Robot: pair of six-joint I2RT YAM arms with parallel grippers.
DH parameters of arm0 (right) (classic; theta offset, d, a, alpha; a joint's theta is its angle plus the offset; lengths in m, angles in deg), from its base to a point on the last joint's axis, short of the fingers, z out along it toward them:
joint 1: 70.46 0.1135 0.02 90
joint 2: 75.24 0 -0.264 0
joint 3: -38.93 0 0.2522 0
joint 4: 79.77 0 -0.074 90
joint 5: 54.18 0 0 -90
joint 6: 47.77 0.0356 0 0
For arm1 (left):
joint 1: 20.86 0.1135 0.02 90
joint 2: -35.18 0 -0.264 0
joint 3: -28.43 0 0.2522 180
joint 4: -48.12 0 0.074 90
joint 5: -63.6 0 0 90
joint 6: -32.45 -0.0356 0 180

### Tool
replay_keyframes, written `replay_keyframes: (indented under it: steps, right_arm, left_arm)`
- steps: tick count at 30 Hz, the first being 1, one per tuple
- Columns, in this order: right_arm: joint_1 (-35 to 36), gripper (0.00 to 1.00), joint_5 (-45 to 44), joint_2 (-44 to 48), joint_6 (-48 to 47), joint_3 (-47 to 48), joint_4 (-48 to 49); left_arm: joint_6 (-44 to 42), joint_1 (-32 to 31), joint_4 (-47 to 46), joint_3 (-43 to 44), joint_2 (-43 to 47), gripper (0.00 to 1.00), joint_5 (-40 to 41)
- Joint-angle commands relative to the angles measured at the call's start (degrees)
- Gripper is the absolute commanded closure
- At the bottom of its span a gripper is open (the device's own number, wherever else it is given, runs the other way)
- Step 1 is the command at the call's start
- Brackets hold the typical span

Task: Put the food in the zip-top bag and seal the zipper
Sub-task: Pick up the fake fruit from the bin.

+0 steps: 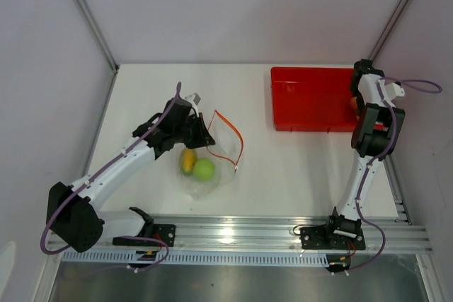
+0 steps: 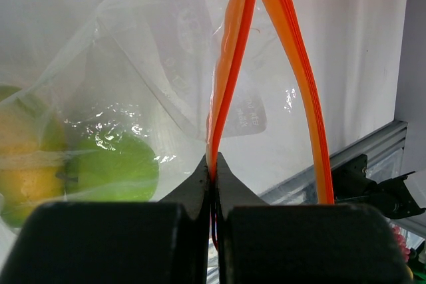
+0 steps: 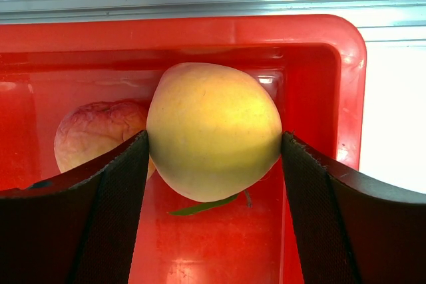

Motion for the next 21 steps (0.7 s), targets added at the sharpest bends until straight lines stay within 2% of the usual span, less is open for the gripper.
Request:
replay_keyframes:
  steps: [1, 2, 4, 5, 21]
  right_arm:
    - [0.25, 0.75, -1.06, 3.14, 0.12, -0.75, 0.44]
    - [0.60, 0.78, -1.49, 3.84, -0.31, -0.84, 0.61]
    - [0.78, 0.89, -1.76, 4.19, -0.58, -0.84, 0.70]
    - [0.86, 0.99, -1.32, 4.63, -1.02, -0.75, 0.70]
    - [4.29, 1.00, -3.34, 10.52, -6.20, -0.31, 3.34]
  left_arm:
    - [0.68, -0.49, -1.83, -0.80, 0.91, 1.00, -0.86]
    - [0.68, -0.48, -1.92, -0.98, 1.00, 1.00, -0.95]
    - [0.76, -0.48, -2.00, -1.07, 1.17, 1.00, -0.95]
    - [0.85, -0.48, -2.18, -1.33, 1.26, 1.00, -0.95]
    - [1.38, -0.66, -1.30, -1.86, 2.40, 0.99, -0.77]
